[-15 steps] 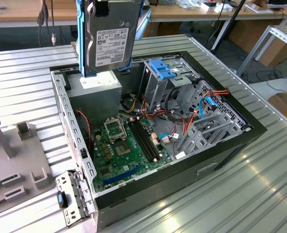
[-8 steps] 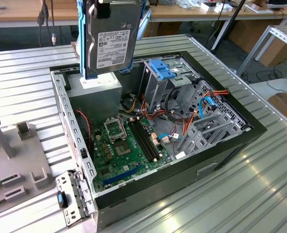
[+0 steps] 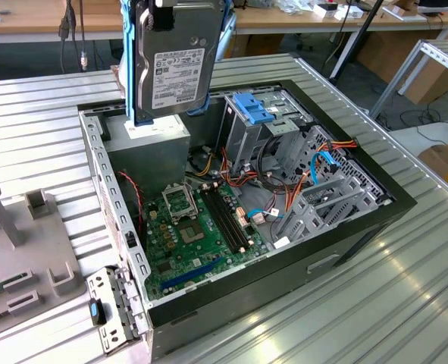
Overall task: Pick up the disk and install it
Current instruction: 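Pick up the disk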
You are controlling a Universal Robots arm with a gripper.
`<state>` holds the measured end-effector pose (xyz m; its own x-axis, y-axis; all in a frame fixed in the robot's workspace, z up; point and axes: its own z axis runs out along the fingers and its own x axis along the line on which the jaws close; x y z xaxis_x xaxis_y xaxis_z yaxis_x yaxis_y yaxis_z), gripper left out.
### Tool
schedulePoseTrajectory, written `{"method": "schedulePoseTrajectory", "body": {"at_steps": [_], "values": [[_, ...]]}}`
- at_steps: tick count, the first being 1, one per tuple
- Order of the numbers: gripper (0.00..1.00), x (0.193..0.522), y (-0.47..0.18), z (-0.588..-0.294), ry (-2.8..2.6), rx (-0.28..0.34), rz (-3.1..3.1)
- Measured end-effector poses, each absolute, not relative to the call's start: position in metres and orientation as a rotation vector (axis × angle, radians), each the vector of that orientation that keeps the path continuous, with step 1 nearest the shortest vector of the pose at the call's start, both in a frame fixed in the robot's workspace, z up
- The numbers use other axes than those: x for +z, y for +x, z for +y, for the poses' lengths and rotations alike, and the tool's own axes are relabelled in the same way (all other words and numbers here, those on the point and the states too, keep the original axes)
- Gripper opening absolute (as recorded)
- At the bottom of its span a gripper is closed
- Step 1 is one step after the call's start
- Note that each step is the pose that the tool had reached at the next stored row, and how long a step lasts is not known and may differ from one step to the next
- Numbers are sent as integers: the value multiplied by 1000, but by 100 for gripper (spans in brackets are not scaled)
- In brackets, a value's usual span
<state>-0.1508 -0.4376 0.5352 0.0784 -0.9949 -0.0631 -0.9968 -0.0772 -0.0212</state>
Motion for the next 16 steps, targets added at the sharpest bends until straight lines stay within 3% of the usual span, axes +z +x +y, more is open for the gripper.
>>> {"method": "schedulePoseTrajectory", "body": {"at_steps": [16], "values": [[37,535,-151,-440,-2263,49,2093]]}}
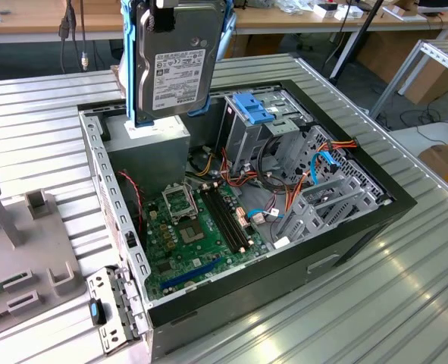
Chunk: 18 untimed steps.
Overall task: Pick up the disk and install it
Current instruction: 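Pick up the disk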
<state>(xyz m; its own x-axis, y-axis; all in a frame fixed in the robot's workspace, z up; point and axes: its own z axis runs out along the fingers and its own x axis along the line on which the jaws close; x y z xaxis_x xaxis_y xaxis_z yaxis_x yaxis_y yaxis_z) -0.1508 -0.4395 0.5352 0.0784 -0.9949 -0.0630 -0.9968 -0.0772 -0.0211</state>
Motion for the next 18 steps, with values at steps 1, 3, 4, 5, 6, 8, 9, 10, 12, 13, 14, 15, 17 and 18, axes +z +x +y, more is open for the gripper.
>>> {"method": "schedulePoseTrajectory", "body": {"at_steps": [1,3,4,5,6,8,9,10,12,13,14,15,17,18], "values": [[37,535,-151,-440,-2263,49,2093],[37,535,-151,-440,-2263,49,2093],[37,535,-151,-440,-2263,49,2093],[37,535,-151,-441,-2263,49,2093],[37,535,-151,-442,-2263,49,2093],[37,535,-150,-444,-2263,49,2093],[37,535,-150,-445,-2263,49,2093],[37,535,-150,-445,-2263,49,2093],[37,535,-150,-445,-2263,49,2093],[37,535,-150,-445,-2263,49,2093],[37,535,-150,-445,-2263,49,2093],[37,535,-149,-445,-2263,49,2093],[37,535,-148,-446,-2264,49,2094],[37,535,-148,-447,-2263,49,2094]]}}
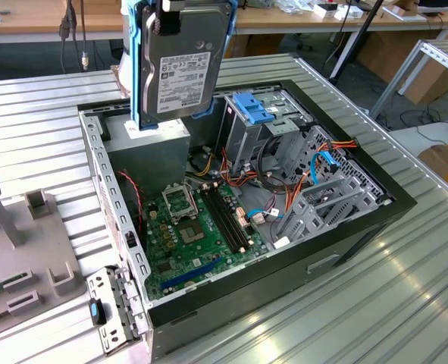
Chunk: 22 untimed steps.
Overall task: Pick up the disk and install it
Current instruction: 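Pick up the disk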
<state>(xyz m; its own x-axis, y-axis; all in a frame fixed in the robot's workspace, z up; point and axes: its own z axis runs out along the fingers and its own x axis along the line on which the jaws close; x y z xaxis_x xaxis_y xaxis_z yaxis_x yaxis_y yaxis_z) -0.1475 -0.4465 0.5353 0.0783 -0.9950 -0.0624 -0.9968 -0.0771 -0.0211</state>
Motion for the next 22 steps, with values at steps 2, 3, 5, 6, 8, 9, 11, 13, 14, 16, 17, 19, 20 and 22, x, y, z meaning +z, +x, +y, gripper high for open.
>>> {"method": "schedulePoseTrajectory", "body": {"at_steps": [2,3,5,6,8,9,11,13,14,16,17,19,20,22], "values": [[37,535,-147,-447,-2264,49,2094],[37,535,-147,-447,-2264,49,2094],[37,535,-147,-447,-2264,49,2094],[37,535,-147,-447,-2264,49,2094],[37,535,-147,-447,-2264,49,2094],[37,535,-147,-447,-2264,49,2094],[37,535,-147,-447,-2264,49,2094],[37,535,-147,-447,-2264,49,2094],[37,535,-147,-448,-2264,49,2093],[37,535,-147,-450,-2264,49,2093],[37,535,-147,-451,-2263,49,2094],[37,535,-147,-452,-2264,49,2094],[37,535,-147,-452,-2264,49,2094],[37,535,-147,-453,-2263,49,2094]]}}
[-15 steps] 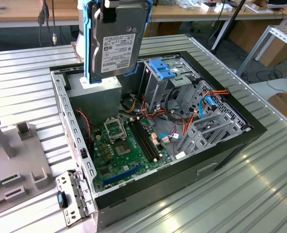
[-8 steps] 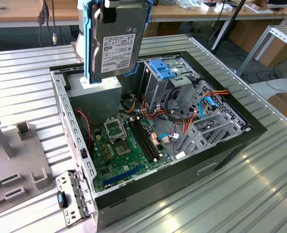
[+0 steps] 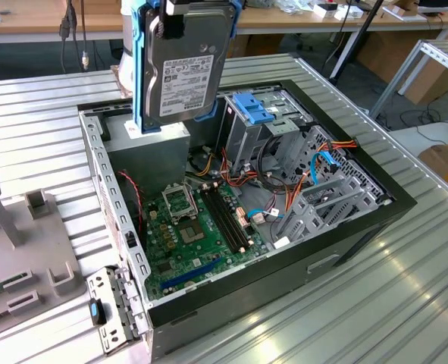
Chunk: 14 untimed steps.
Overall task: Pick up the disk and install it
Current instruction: 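Pick up the disk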
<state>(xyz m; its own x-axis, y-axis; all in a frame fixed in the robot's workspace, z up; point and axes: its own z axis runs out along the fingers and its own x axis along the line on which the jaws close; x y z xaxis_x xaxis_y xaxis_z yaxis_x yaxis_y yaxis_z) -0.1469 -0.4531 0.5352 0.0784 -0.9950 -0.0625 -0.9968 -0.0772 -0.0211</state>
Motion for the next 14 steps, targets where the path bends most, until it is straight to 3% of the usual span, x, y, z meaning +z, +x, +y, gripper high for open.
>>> {"method": "schedulePoseTrajectory", "body": {"at_steps": [14], "values": [[37,535,-147,-459,-2263,49,2094]]}}
